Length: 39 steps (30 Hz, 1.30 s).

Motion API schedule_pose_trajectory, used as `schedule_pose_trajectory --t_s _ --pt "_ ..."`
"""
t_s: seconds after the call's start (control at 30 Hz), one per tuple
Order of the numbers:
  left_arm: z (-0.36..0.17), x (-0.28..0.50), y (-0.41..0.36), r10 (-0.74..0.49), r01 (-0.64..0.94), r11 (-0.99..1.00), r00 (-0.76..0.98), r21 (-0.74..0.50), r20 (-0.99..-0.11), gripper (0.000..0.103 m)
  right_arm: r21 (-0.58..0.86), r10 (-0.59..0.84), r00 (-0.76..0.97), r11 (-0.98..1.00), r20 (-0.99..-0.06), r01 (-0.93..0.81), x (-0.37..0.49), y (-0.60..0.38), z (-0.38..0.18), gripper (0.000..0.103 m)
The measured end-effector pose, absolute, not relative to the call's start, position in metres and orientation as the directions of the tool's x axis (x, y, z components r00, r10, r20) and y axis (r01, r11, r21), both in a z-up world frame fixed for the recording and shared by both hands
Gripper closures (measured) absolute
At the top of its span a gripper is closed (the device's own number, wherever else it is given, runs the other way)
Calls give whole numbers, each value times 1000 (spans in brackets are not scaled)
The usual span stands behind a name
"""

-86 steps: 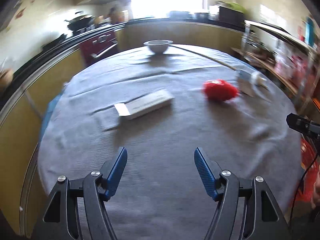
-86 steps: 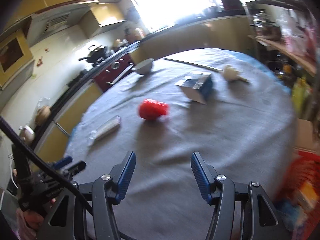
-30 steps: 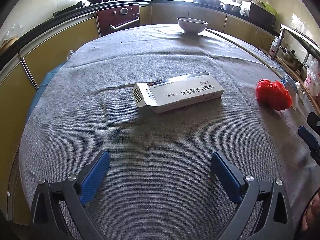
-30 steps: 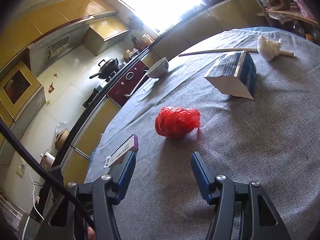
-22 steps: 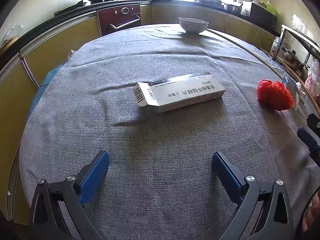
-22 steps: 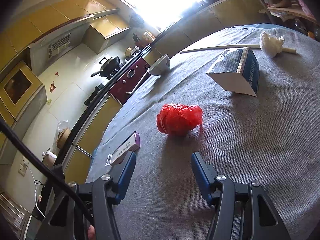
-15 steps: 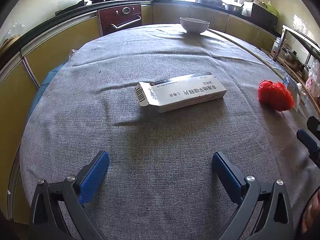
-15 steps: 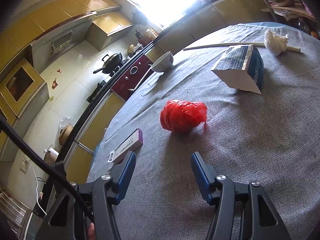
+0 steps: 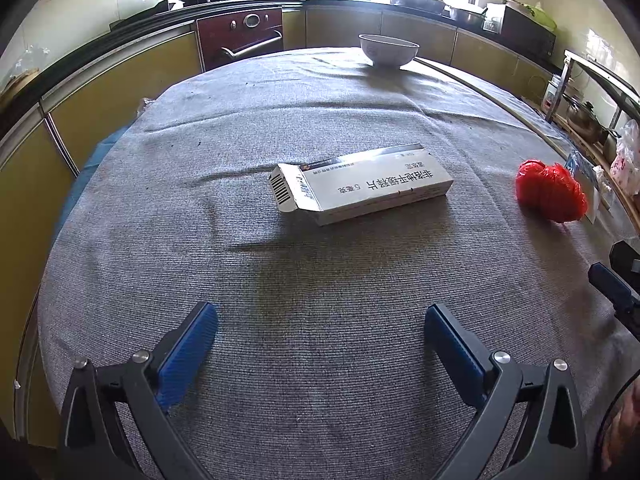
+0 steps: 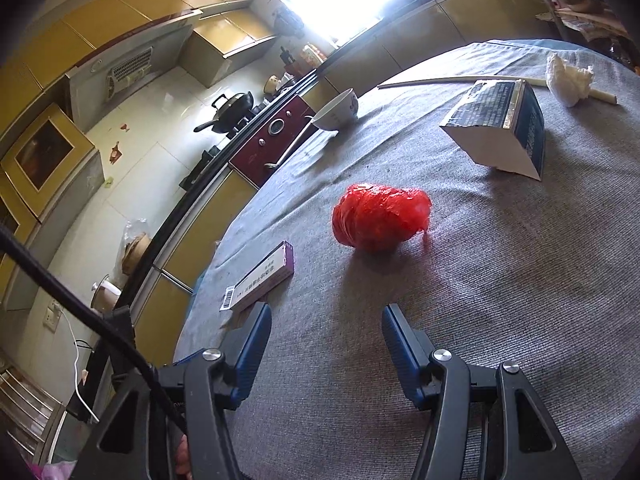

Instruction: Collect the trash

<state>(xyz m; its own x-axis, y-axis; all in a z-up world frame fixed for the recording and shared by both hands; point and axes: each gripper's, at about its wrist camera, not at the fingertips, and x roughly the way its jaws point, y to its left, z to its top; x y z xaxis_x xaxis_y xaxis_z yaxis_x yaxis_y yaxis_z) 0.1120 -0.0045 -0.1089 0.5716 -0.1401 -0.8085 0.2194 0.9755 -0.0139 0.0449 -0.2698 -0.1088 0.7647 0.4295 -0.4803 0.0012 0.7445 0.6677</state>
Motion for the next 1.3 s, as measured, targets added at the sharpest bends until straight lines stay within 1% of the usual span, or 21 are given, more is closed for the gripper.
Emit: schedule_pose_trajectory --t_s 0.37,0.87,1.13,1.2,1.3 --pt "-109 110 -5 -154 222 975 572 -29 -805 0 647 373 783 761 -497 48 44 -273 -108 42" --pt "-110 111 -6 -140 224 974 571 -10 -809 0 630 240 796 746 -555 214 35 -294 -113 42" --pt "-110 110 -8 -143 224 974 571 -14 -808 0 624 212 798 742 -563 243 31 -296 -112 42" --pt "-109 110 -7 -151 224 974 571 -24 -807 0 638 220 800 730 -559 245 31 -298 -113 42" --pt "-106 109 1 -207 231 969 572 -87 -793 0 669 231 800 696 -554 263 34 -304 -113 42"
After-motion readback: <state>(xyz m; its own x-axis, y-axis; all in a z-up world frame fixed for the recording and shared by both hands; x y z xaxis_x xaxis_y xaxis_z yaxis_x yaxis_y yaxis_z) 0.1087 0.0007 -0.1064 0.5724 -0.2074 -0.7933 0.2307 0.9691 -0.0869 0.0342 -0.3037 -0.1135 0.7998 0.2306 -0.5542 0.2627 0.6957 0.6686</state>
